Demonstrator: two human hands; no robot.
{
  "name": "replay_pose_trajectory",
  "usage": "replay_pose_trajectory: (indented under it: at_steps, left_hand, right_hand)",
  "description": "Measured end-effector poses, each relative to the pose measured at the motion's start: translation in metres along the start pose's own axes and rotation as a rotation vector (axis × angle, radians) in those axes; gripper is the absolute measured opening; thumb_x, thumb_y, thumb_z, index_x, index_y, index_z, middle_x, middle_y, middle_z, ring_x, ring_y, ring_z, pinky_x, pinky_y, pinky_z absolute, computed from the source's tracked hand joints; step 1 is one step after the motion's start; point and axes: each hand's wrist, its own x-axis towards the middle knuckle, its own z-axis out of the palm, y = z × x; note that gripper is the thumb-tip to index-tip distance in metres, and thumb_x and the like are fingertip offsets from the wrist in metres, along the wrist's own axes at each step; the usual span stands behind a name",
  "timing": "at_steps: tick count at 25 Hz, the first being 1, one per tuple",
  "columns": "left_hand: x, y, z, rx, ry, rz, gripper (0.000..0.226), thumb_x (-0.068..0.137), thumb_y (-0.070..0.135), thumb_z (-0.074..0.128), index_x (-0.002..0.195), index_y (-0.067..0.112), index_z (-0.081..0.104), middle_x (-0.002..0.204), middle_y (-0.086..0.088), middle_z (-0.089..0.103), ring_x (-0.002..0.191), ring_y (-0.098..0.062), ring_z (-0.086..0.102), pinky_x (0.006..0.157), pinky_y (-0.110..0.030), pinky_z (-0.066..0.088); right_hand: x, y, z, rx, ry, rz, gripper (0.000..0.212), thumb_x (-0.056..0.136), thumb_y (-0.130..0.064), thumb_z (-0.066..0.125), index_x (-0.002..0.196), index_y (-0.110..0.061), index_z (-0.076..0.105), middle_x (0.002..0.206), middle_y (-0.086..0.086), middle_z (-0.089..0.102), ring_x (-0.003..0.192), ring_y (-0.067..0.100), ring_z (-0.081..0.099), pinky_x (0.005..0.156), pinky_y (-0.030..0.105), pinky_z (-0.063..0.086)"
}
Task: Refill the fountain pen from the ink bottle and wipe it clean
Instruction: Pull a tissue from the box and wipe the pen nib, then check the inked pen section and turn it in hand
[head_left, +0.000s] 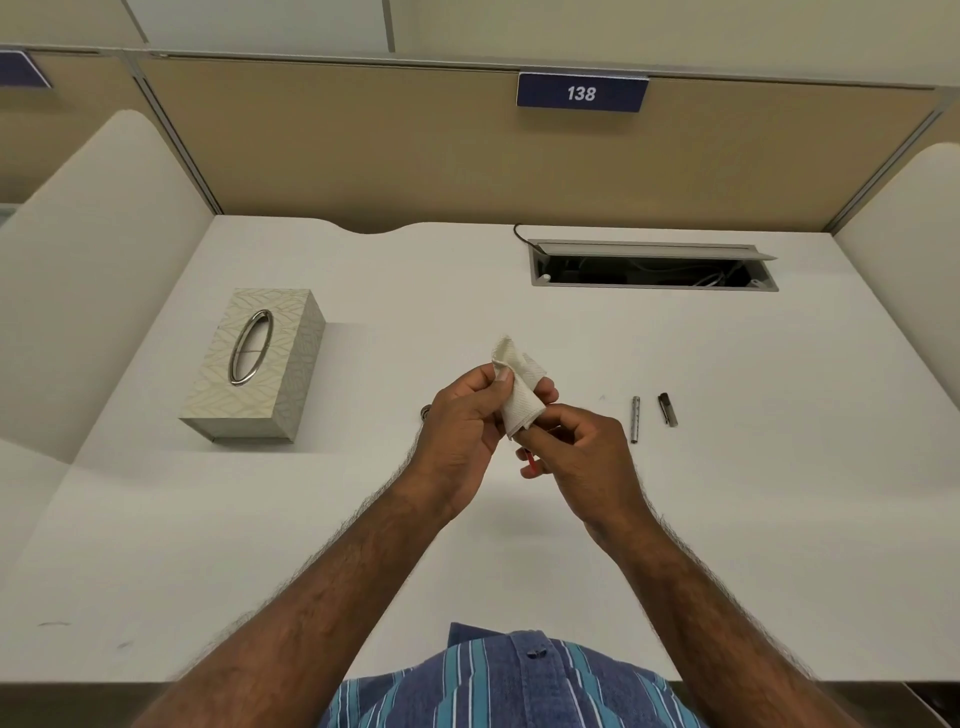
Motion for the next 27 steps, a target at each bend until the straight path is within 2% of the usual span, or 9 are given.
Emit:
replay_pose_trajectory:
  at_steps: [3,6,9,15,17,20,23,25,27]
  left_hand:
    - [0.000,0.001,-0.001,-0.018,0.016,-0.007,0.033,0.112,0.016,0.046,0.121,-0.010,0.066,0.117,-0.027,0.077,0.100,-0.031,0.075,0.072,-0.036,0.058]
    - [0.001,0.002,-0.003,-0.048,0.041,-0.006,0.029,0.111,0.011,0.046,0.117,-0.007,0.069,0.107,-0.018,0.081,0.098,-0.029,0.079,0.081,-0.038,0.064]
    - [0.002,0.002,-0.005,-0.066,0.071,0.009,0.029,0.109,0.009,0.047,0.110,-0.004,0.073,0.104,-0.019,0.082,0.097,-0.030,0.079,0.087,-0.040,0.064]
    - [-0.001,0.000,-0.003,-0.017,0.088,0.066,0.044,0.108,0.009,0.048,0.087,0.011,0.086,0.101,-0.018,0.082,0.094,-0.029,0.077,0.084,-0.041,0.062]
    - [-0.003,-0.002,-0.002,-0.027,0.093,0.089,0.044,0.108,0.009,0.048,0.087,0.012,0.087,0.102,-0.018,0.082,0.096,-0.028,0.078,0.090,-0.041,0.061]
    - [0.000,-0.004,-0.006,-0.093,0.136,0.098,0.042,0.108,0.012,0.052,0.086,0.016,0.088,0.104,-0.018,0.082,0.102,-0.028,0.079,0.096,-0.038,0.061]
    - [0.008,-0.004,-0.013,-0.056,0.172,0.128,0.036,0.108,0.015,0.056,0.091,0.014,0.087,0.110,-0.018,0.082,0.117,-0.036,0.075,0.109,-0.043,0.055]
    - [0.014,-0.004,-0.018,-0.070,0.238,0.138,0.028,0.109,0.014,0.056,0.099,0.009,0.082,0.111,-0.019,0.082,0.114,-0.036,0.076,0.111,-0.045,0.054]
    - [0.020,-0.003,-0.024,-0.129,0.306,0.149,0.020,0.108,0.009,0.056,0.111,0.002,0.074,0.119,-0.023,0.079,0.103,-0.034,0.080,0.107,-0.047,0.058]
  right_hand:
    - [0.001,0.002,0.001,0.002,-0.004,0.006,0.007,0.091,-0.017,0.083,0.088,-0.022,0.085,0.078,0.008,0.079,0.077,0.033,0.077,0.070,0.047,0.069]
    - [0.001,0.004,0.003,-0.003,0.000,0.017,0.008,0.090,-0.011,0.081,0.094,-0.017,0.086,0.080,0.005,0.080,0.074,0.024,0.076,0.070,0.044,0.068]
    - [0.001,0.005,0.004,-0.013,-0.002,0.012,0.009,0.089,-0.012,0.081,0.093,-0.018,0.087,0.081,0.006,0.080,0.077,0.030,0.077,0.071,0.046,0.069]
    - [-0.001,0.003,0.005,-0.010,-0.008,0.012,0.007,0.090,-0.012,0.081,0.092,-0.017,0.086,0.084,0.010,0.081,0.080,0.034,0.077,0.070,0.044,0.070]
    - [-0.002,0.002,0.005,-0.003,-0.020,0.018,0.007,0.091,-0.014,0.082,0.092,-0.019,0.087,0.083,0.005,0.082,0.078,0.029,0.078,0.070,0.042,0.069]
    - [-0.004,0.005,0.004,-0.003,-0.048,0.040,0.006,0.091,-0.018,0.083,0.093,-0.024,0.086,0.083,-0.003,0.083,0.073,0.014,0.076,0.069,0.037,0.069]
    - [-0.007,0.012,0.003,0.009,-0.052,0.101,0.004,0.091,-0.018,0.083,0.094,-0.019,0.086,0.086,0.003,0.083,0.074,0.015,0.075,0.071,0.037,0.069]
    - [-0.008,0.014,0.000,0.029,-0.047,0.137,0.005,0.091,-0.018,0.084,0.095,-0.016,0.087,0.087,0.008,0.083,0.074,0.017,0.075,0.073,0.040,0.069]
    - [-0.008,0.015,-0.003,0.052,-0.036,0.159,0.005,0.090,-0.017,0.084,0.094,-0.014,0.087,0.087,0.013,0.082,0.073,0.018,0.074,0.073,0.041,0.068]
